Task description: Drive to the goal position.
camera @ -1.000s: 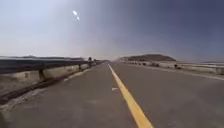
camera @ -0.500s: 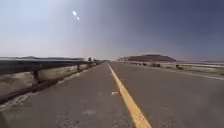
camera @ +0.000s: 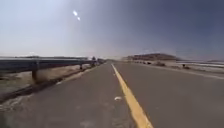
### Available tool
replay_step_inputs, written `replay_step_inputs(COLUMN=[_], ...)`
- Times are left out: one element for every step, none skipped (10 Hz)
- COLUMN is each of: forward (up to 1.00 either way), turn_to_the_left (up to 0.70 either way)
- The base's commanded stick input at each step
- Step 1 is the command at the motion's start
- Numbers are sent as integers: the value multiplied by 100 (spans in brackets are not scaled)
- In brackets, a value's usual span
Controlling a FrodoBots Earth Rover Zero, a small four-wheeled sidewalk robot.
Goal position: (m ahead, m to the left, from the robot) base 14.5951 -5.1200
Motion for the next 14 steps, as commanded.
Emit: replay_step_inputs(forward=[50, 50, 50, 50, 50, 50, 50, 50, 50, 50, 50, 50, 50, 50], turn_to_the_left=[0, 0, 0, 0, 0, 0, 0, 0, -1, -8, -50, -50, -50, -30])
